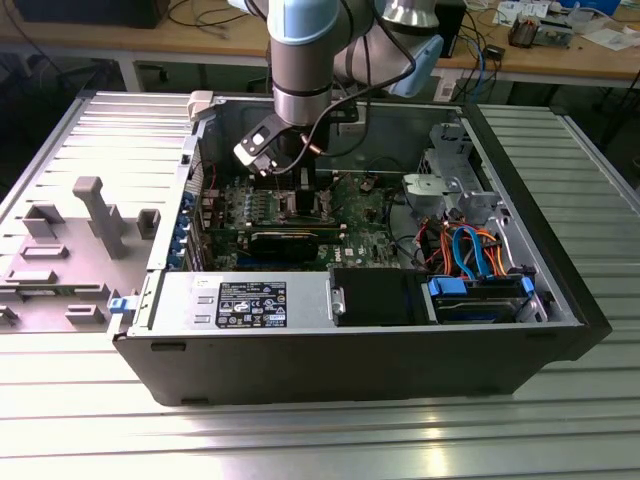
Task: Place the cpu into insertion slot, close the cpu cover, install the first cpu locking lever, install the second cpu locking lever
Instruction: 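Place the cpu into insertion slot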
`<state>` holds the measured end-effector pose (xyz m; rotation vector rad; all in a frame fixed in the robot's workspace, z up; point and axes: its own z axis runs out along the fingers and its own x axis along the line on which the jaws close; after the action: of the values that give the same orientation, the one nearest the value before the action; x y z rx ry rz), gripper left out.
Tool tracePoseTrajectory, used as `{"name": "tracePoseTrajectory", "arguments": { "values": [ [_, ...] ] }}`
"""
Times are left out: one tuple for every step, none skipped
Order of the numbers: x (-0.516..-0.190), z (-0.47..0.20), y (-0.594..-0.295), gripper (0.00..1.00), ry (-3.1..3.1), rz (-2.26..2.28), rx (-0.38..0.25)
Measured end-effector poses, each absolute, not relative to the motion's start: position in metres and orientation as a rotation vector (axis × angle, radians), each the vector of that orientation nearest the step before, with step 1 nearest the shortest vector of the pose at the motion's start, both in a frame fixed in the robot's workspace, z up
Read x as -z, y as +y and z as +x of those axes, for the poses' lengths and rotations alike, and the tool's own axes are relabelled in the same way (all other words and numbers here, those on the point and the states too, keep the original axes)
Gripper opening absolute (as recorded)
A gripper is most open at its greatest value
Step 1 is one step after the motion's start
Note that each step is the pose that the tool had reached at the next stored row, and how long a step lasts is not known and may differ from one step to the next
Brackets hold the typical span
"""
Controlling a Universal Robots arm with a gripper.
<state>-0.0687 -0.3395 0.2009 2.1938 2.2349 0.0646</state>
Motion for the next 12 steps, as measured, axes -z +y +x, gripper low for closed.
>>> {"name": "tracePoseTrajectory", "arguments": {
  "values": [
    [-0.2011,-0.0687,-0.3395,0.55,2.235,2.194,-0.065],
    [-0.2015,-0.0687,-0.3394,0.55,2.235,2.194,-0.066],
    [-0.2017,-0.0688,-0.3395,0.55,2.235,2.194,-0.065],
    [-0.2018,-0.0688,-0.3395,0.55,2.234,2.195,-0.065],
    [-0.2017,-0.0690,-0.3395,0.55,2.233,2.196,-0.065],
    [-0.2019,-0.0691,-0.3395,0.55,2.232,2.197,-0.064],
    [-0.2027,-0.0691,-0.3395,0.55,2.232,2.197,-0.064],
    [-0.2031,-0.0691,-0.3395,0.55,2.232,2.197,-0.065],
    [-0.2031,-0.0691,-0.3395,0.55,2.231,2.198,-0.065],
    [-0.2033,-0.0692,-0.3398,0.55,2.229,2.200,-0.064],
    [-0.2033,-0.0692,-0.3402,0.55,2.228,2.201,-0.064],
    [-0.2032,-0.0691,-0.3406,0.55,2.227,2.201,-0.064]
  ]
}}
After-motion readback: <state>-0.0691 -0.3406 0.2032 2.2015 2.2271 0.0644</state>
